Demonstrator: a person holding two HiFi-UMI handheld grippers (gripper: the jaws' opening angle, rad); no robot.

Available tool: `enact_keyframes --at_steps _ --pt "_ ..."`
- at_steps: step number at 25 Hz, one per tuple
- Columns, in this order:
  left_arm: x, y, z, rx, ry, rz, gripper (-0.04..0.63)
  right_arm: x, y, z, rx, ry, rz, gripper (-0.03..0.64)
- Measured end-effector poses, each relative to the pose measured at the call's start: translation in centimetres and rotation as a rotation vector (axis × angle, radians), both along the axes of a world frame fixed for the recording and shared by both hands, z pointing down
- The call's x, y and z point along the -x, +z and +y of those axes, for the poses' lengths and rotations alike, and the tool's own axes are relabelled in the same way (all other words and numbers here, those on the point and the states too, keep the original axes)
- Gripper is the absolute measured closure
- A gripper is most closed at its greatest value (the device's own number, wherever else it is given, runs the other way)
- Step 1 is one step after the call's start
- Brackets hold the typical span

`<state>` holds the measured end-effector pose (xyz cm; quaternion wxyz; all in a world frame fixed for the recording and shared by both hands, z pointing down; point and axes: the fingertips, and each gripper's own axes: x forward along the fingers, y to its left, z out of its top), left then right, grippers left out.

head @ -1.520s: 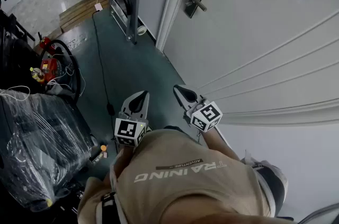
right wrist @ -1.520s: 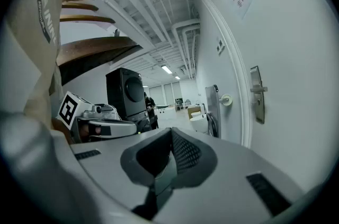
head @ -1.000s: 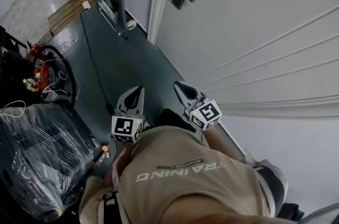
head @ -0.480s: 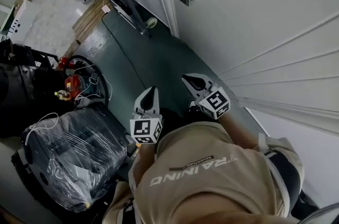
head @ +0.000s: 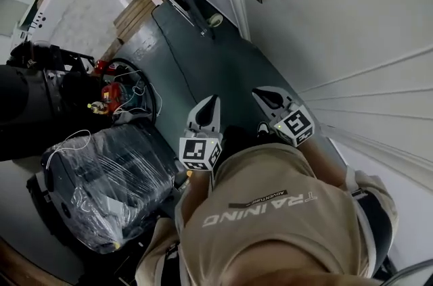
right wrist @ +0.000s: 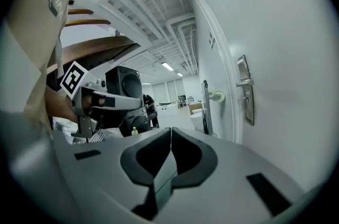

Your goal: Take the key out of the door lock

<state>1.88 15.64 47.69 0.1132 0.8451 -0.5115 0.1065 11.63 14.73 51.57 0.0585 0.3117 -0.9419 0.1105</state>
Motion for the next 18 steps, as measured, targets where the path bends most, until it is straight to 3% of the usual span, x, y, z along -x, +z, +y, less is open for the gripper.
enact_keyframes --at_steps 8,14,18 --pt "-0.7 2.6 -2.2 0.052 -0.045 0.034 0.589 0.6 0.7 1.2 0.073 -0.043 -0.024 0.601" --pt "-0.9 1.2 -4.7 0.031 0.029 0.028 0.589 1.9 0.5 -0.9 0.055 -0.025 -0.013 0.601" --pt "2.2 0.1 -6.0 0.025 -0.065 0.161 0.589 3.8 1.5 -0.8 0.086 -0.101 0.021 0.601"
